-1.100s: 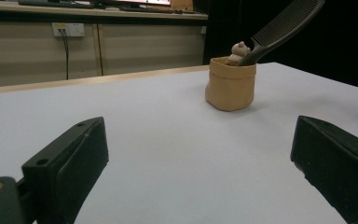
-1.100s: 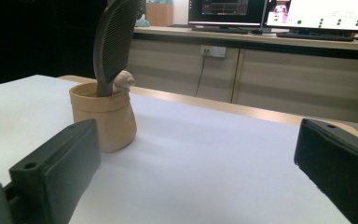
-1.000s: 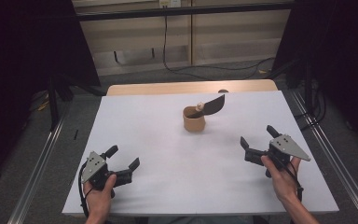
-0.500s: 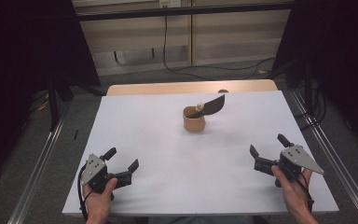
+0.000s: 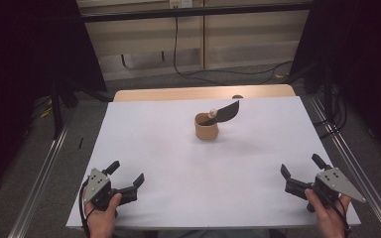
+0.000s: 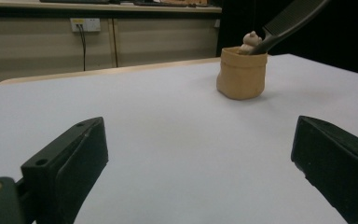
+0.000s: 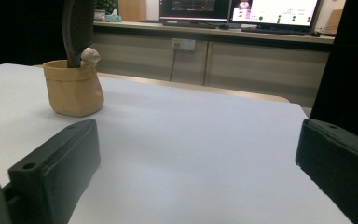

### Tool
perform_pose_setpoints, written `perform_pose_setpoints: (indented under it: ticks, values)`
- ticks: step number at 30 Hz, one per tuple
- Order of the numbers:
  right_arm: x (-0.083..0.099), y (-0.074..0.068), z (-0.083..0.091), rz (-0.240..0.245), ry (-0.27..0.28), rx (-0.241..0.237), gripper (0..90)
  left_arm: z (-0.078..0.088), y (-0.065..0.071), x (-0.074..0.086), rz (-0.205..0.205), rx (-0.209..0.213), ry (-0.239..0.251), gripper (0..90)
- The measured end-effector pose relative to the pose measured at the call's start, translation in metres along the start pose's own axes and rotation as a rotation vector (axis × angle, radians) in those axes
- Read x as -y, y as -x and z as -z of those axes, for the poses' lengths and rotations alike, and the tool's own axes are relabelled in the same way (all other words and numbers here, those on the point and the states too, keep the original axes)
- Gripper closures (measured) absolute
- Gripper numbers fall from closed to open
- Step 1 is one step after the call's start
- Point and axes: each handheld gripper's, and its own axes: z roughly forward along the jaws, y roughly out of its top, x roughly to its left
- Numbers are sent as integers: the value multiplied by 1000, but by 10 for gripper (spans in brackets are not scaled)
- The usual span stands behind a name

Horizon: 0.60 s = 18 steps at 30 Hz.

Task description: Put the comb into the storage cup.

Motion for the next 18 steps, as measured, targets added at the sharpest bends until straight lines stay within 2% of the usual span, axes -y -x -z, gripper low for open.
perform_pose_setpoints:
  ticks: [1, 3, 7, 9, 18]
  values:
    - [0, 1, 1, -8, 2, 4, 0, 1, -1, 0, 13, -1, 3, 38]
    - [1, 4, 5, -10, 2, 8, 0, 0, -2, -1, 9, -10, 11, 38]
    - [8, 6, 8, -28, -6, 17, 0, -4, 0, -3, 6, 5, 24, 38]
    - [8, 5, 7, -24, -8, 24, 0, -3, 1, -4, -2, 22, 31, 37]
    - [7, 5, -2, -35, 1, 22, 0, 1, 0, -4, 10, 23, 48, 32]
